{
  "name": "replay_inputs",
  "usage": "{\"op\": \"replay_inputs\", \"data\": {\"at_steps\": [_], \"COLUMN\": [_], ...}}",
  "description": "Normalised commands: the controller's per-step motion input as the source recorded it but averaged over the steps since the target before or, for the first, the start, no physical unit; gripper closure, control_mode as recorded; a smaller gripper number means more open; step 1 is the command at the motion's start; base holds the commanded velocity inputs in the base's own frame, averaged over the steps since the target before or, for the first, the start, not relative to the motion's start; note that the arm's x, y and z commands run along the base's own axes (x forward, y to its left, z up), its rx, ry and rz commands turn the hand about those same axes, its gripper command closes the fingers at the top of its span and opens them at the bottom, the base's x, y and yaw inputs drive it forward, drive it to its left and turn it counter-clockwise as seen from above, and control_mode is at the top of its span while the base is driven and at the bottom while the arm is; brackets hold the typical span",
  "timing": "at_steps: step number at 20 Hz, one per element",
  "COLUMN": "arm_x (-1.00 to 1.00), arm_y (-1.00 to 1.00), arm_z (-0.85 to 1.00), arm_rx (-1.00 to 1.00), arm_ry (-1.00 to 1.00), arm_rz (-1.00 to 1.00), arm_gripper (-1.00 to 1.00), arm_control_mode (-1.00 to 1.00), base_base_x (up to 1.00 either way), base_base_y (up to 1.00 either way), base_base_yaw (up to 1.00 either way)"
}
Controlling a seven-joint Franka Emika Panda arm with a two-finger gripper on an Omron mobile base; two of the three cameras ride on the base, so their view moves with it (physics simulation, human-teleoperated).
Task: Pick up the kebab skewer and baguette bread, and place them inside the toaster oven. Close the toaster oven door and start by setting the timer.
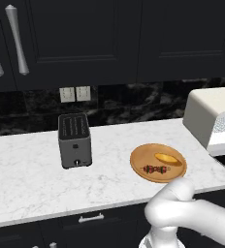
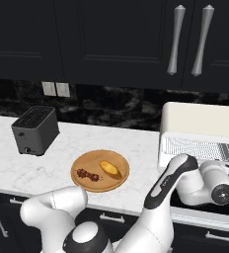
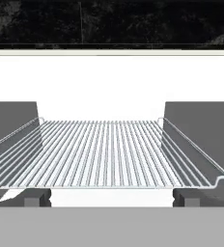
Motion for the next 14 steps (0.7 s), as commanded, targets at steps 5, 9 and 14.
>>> {"op": "replay_inputs", "data": {"at_steps": [5, 9, 14], "arm_x": [0.30, 0.32, 0.47], "arm_y": [0.47, 0.05, -0.37], "arm_z": [-0.01, -0.01, 0.00], "arm_rx": [0.00, 0.00, 0.03], "arm_ry": [0.00, 0.00, 0.00], "arm_rz": [0.00, 0.00, -0.02], "arm_gripper": [-1.00, -1.00, -1.00], "arm_control_mode": [-1.00, -1.00, -1.00], "base_base_x": [0.00, 0.00, 0.00], "base_base_y": [0.00, 0.00, 0.00], "base_base_yaw": [0.00, 0.00, 0.00]}}
